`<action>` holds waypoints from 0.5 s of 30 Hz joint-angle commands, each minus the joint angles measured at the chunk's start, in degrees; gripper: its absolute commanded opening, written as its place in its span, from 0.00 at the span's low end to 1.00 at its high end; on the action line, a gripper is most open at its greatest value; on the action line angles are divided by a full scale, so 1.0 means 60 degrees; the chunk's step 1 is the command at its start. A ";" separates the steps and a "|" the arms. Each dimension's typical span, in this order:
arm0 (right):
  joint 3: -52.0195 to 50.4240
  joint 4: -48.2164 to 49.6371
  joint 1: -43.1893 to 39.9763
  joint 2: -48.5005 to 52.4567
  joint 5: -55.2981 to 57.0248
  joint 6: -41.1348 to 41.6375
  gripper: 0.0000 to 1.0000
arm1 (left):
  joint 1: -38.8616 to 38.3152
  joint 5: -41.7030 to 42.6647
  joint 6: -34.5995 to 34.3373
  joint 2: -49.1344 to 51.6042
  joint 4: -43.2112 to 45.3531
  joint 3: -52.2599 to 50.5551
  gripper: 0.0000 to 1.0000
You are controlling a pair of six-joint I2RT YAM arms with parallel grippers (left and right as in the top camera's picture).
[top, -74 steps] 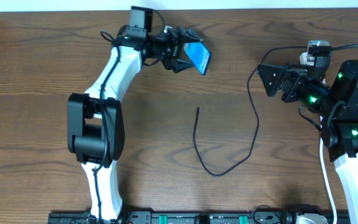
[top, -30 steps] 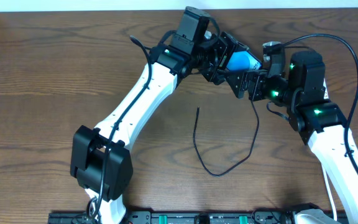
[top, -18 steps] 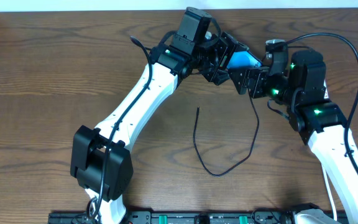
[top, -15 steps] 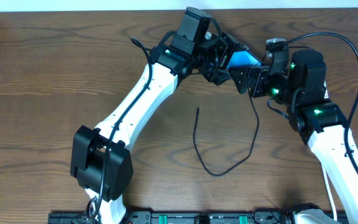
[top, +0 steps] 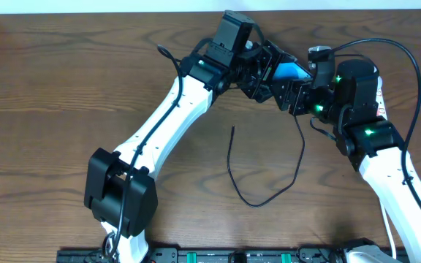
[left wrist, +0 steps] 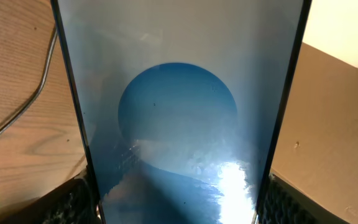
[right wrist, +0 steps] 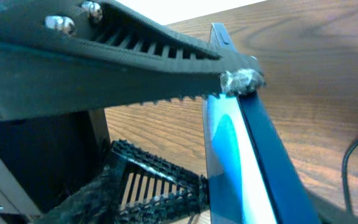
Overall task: Plug charger to phone and switch on socket
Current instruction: 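Close the right gripper on the phone's edge beside the left gripper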
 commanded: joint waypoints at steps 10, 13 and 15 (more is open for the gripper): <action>0.0215 0.0029 0.0036 0.0047 0.0102 0.0044 0.29 | -0.0033 0.0058 -0.0058 -0.0204 0.0047 0.0044 0.07; 0.0211 0.0011 0.0036 0.0047 0.0102 0.0044 0.28 | -0.0033 0.0055 -0.0058 -0.0204 0.0047 0.0044 0.07; 0.0211 0.0007 0.0036 0.0047 0.0102 0.0047 0.22 | -0.0033 0.0055 -0.0058 -0.0204 0.0047 0.0044 0.07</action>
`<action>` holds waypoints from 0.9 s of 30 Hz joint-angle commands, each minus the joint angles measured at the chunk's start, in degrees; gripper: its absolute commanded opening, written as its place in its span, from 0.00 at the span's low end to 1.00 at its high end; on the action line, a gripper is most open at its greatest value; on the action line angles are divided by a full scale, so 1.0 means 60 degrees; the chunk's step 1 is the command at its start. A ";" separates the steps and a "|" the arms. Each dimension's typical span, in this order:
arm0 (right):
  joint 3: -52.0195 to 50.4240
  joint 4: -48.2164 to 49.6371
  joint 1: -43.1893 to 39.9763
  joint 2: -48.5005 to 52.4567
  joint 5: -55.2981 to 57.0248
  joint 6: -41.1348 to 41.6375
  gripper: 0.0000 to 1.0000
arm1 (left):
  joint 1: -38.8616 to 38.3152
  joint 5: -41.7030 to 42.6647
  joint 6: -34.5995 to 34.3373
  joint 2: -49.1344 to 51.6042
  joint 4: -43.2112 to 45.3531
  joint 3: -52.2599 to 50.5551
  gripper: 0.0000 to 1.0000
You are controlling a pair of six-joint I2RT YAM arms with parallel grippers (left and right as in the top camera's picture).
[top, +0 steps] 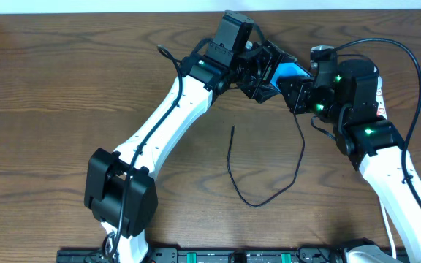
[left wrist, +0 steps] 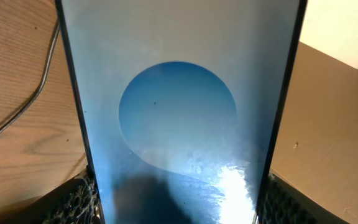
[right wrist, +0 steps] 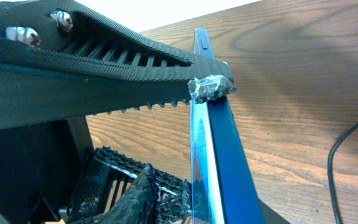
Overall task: Plug charger to phone and switch on socket
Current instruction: 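Close the right gripper on the phone's edge beside the left gripper, then open the left gripper and pull it away, leaving the phone in the right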
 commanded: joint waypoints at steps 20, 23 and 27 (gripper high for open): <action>0.0215 0.0033 0.0055 0.0004 -0.0262 -0.0022 0.01 | -0.0022 0.0047 -0.0018 -0.0204 0.0051 0.0044 0.07; 0.0211 0.0040 -0.0102 0.0004 0.0051 -0.0022 0.01 | 0.0069 0.0055 0.0102 -0.0204 0.0055 0.0044 0.90; 0.0211 0.0073 -0.0492 0.0000 0.0113 -0.0018 0.01 | 0.0346 0.0208 0.0444 -0.0248 0.0055 0.0044 0.93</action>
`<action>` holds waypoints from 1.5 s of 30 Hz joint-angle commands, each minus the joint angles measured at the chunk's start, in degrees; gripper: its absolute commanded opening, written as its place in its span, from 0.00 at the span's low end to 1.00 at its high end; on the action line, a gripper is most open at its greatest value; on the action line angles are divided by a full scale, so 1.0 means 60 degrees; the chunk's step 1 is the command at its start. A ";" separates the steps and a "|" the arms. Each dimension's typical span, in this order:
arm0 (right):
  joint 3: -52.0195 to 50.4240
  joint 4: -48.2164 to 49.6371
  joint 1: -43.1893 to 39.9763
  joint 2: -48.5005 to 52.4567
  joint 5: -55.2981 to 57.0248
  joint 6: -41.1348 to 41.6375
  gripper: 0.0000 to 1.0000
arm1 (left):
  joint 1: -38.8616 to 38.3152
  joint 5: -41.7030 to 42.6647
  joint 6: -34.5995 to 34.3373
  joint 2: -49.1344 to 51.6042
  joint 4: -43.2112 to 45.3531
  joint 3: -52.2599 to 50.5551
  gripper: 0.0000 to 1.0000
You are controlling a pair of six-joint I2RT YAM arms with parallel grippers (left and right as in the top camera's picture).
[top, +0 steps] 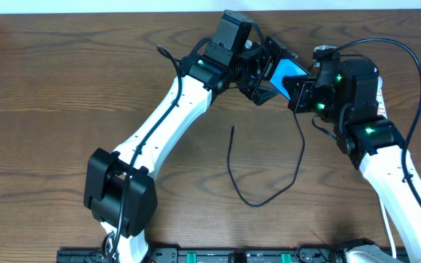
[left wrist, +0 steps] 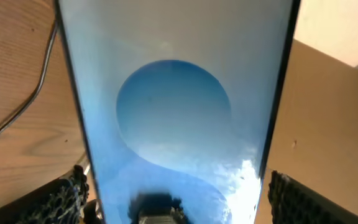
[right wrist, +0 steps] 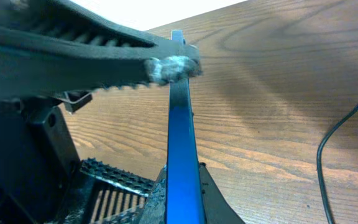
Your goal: Plug charger to phone and switch on socket
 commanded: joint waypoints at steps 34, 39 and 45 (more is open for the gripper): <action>0.0211 0.3712 -0.0579 -0.0047 -0.2601 1.3956 0.02 | 0.1643 -0.0539 0.0324 -0.1115 0.0925 0.0044 0.95; 0.0211 0.3723 -0.0346 -0.0047 -0.2510 1.5038 0.01 | 0.1512 -0.0681 -0.0120 -0.1115 0.1282 0.0044 0.95; 0.0211 0.3759 0.0015 -0.0047 -0.2087 1.5052 0.02 | 0.1395 -0.1115 0.0022 -0.1115 0.1271 0.0044 0.93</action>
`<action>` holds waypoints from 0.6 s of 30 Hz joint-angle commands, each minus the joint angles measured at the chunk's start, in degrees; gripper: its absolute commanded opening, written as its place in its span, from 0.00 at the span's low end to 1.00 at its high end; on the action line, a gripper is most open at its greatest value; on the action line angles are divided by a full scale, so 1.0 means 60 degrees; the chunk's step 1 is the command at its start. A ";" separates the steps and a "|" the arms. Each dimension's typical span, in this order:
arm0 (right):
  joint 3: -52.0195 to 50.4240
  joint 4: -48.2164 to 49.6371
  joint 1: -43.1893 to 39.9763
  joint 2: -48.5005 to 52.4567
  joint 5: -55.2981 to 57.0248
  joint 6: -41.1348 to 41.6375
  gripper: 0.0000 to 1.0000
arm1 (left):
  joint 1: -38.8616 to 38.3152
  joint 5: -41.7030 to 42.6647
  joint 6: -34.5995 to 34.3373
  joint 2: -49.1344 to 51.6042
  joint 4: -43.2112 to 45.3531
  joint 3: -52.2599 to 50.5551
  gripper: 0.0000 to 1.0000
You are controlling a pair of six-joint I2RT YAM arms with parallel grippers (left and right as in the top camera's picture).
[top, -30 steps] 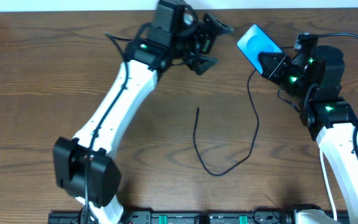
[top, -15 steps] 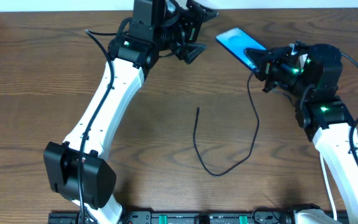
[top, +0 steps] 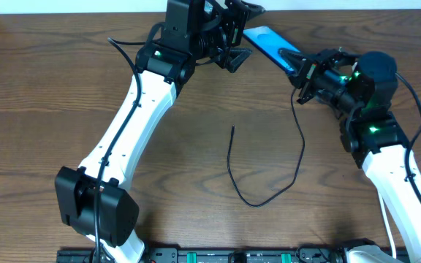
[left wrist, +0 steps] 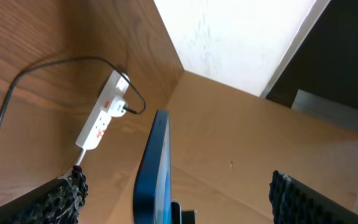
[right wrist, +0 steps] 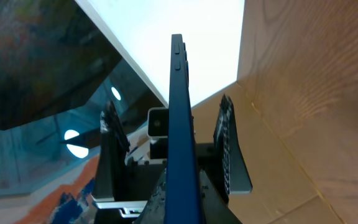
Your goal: Plug charger to phone and switch on socket
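My right gripper [top: 299, 67] is shut on the lower end of the blue phone [top: 267, 39] and holds it in the air at the back of the table. The phone [right wrist: 180, 106] shows edge-on in the right wrist view. My left gripper [top: 237, 35] stands open just left of the phone's free end, not touching it. Between its spread fingers [left wrist: 67, 194] the phone [left wrist: 153, 168] shows edge-on, further off. The black charger cable [top: 251, 203] lies loose on the table, its plug end [top: 232, 129] free. A white socket strip [left wrist: 101, 119] shows only in the left wrist view.
A thin black lead [left wrist: 17, 93] runs into the socket strip. The cable's far end rises toward the right arm [top: 375, 139]. The left arm [top: 134, 117] reaches diagonally over the left half of the wooden table [top: 50, 109].
The left gripper has drawn back up and to the left, off the phone. The right gripper, still shut on the phone, has moved to the right and tilted it up toward the back edge.
At first the phone sat between the left fingers, with the right gripper open around its end. The right jaws then closed onto the phone's end. Now only the right gripper holds the phone and the left stands clear. The cable has stayed where it lay.
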 commanded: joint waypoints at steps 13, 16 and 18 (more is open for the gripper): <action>0.0215 0.0350 0.0397 -0.0066 0.0463 0.0284 0.01 | -0.0820 -0.1588 0.1184 -0.0087 -0.0076 0.0044 0.85; 0.0211 0.0350 0.0397 -0.0066 0.0459 0.0284 0.01 | -0.0838 -0.1588 0.1184 -0.0087 -0.0076 0.0044 0.82; 0.0211 0.0353 0.0401 -0.0066 0.0459 0.0284 0.02 | -0.0838 -0.1588 0.1184 -0.0087 -0.0076 0.0044 0.72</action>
